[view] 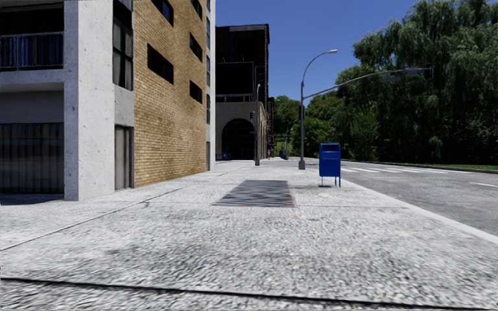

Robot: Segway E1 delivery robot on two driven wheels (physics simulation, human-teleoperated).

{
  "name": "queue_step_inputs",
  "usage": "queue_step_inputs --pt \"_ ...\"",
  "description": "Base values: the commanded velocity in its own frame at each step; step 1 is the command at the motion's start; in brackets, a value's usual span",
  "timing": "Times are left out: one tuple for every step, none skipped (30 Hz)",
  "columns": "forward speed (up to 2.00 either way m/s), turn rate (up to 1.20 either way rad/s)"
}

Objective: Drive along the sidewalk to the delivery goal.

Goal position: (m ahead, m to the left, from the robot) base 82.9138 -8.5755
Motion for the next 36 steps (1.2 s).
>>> queue_step_inputs --pt "2.00 0.20" --pt "2.00 0.20" --pt "2.00 0.25" --pt "2.00 0.26" --pt "2.00 0.26" --pt "2.00 0.26" --pt "2.00 0.26" --pt "2.00 0.26" --pt "2.00 0.26" --pt "2.00 0.19" --pt "2.00 0.11" --pt "2.00 0.11" --pt "2.00 0.04" --pt "2.00 0.00" --pt "2.00 0.00" --pt "2.00 0.00" --pt "2.00 0.00" --pt "2.00 0.00" --pt "2.00 0.00" --pt "2.00 0.00" --pt "2.00 0.00" --pt "2.00 0.00" --pt "2.00 0.00" --pt "2.00 0.00" --pt "2.00 0.00" --pt "2.00 0.00" --pt "2.00 0.00" --pt "2.00 0.00" --pt "2.00 0.00" --pt "2.00 0.00" --pt "2.00 0.00" --pt "2.00 0.00" --pt "2.00 0.00" --pt "2.00 0.00" --pt "2.00 0.00" --pt "2.00 0.00"
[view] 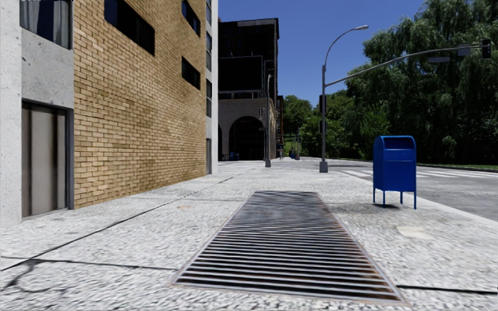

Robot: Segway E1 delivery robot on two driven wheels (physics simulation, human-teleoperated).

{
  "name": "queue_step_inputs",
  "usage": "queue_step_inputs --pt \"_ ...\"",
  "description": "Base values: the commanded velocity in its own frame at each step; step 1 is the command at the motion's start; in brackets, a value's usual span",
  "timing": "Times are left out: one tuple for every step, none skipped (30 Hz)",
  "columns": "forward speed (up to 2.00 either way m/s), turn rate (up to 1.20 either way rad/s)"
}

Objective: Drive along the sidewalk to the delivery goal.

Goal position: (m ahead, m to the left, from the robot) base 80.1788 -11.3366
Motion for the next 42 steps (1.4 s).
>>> queue_step_inputs --pt "2.00 0.00" --pt "2.00 0.00" --pt "2.00 0.00" --pt "2.00 0.00" --pt "2.00 0.00" --pt "2.00 0.00" --pt "2.00 0.00" --pt "2.00 0.00" --pt "2.00 0.00" --pt "2.00 0.00" --pt "2.00 0.00" --pt "2.00 0.00" --pt "2.00 0.00" --pt "2.00 0.00" --pt "2.00 0.00" --pt "2.00 0.00" --pt "2.00 0.00" --pt "2.00 0.00" --pt "2.00 0.00" --pt "2.00 0.00" --pt "2.00 0.00" --pt "2.00 0.00" --pt "2.00 0.00" --pt "2.00 0.00" --pt "2.00 0.00" --pt "2.00 0.00" --pt "2.00 0.00" --pt "2.00 0.00" --pt "2.00 0.00" --pt "2.00 0.00" --pt "2.00 0.00" --pt "2.00 0.00" --pt "2.00 0.00" --pt "2.00 0.00" --pt "2.00 0.00" --pt "2.00 0.00" --pt "2.00 0.00" --pt "2.00 0.00" --pt "2.00 0.00" --pt "2.00 0.00" --pt "2.00 0.00" --pt "2.00 0.00"
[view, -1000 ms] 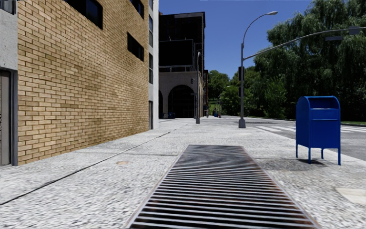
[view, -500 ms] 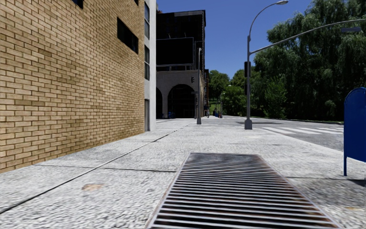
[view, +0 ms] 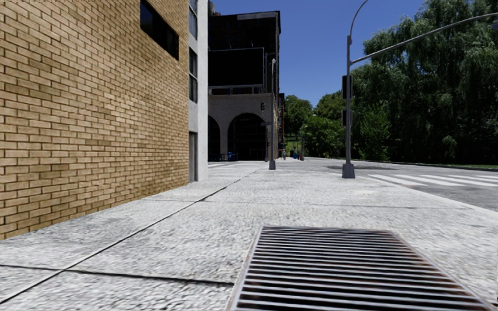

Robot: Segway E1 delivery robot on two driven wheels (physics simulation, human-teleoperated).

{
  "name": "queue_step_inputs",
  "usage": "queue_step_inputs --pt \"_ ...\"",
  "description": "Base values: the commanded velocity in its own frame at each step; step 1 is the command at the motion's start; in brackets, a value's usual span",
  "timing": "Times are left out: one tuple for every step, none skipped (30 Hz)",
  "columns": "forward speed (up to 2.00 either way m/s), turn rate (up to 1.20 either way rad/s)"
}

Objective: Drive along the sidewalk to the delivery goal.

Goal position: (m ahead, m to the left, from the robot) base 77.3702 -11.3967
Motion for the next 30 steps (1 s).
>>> queue_step_inputs --pt "2.00 0.00" --pt "2.00 0.00" --pt "2.00 0.00" --pt "2.00 0.00" --pt "2.00 0.00" --pt "2.00 0.00" --pt "2.00 0.00" --pt "2.00 0.00" --pt "2.00 0.00" --pt "2.00 0.00" --pt "2.00 0.00" --pt "2.00 0.00" --pt "2.00 0.00" --pt "2.00 0.00" --pt "2.00 0.00" --pt "2.00 0.00" --pt "2.00 0.00" --pt "2.00 0.00" --pt "2.00 0.00" --pt "2.00 0.00" --pt "2.00 0.00" --pt "2.00 0.00" --pt "2.00 0.00" --pt "2.00 0.00" --pt "2.00 0.00" --pt "2.00 0.00" --pt "2.00 0.00" --pt "2.00 0.00" --pt "2.00 0.00" --pt "2.00 0.00"
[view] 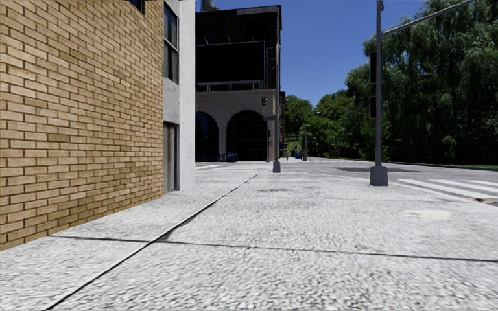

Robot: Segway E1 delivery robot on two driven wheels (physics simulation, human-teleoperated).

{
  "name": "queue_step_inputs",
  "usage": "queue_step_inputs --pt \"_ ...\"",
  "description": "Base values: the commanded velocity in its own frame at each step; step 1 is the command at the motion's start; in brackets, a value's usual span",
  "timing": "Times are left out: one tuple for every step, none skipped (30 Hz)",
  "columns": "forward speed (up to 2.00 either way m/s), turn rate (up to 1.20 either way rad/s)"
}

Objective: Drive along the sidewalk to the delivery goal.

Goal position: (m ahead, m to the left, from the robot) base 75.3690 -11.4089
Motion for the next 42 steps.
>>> queue_step_inputs --pt "2.00 0.00" --pt "2.00 0.00" --pt "2.00 0.00" --pt "2.00 0.00" --pt "2.00 0.00" --pt "2.00 0.00" --pt "2.00 0.00" --pt "2.00 0.00" --pt "2.00 0.00" --pt "2.00 0.00" --pt "2.00 0.00" --pt "2.00 0.00" --pt "2.00 0.00" --pt "2.00 0.00" --pt "2.00 0.00" --pt "2.00 0.00" --pt "2.00 0.00" --pt "2.00 0.00" --pt "2.00 0.00" --pt "2.00 0.00" --pt "2.00 0.00" --pt "2.00 0.00" --pt "2.00 0.00" --pt "2.00 0.00" --pt "2.00 0.00" --pt "2.00 0.00" --pt "2.00 0.03" --pt "2.00 0.03" --pt "2.00 0.18" --pt "2.00 0.30" --pt "2.00 0.30" --pt "2.00 0.33" --pt "2.00 0.31" --pt "2.00 0.31" --pt "2.00 0.00" --pt "2.00 0.00" --pt "2.00 0.00" --pt "2.00 0.00" --pt "2.00 0.00" --pt "2.00 0.00" --pt "2.00 0.00" --pt "2.00 0.00"
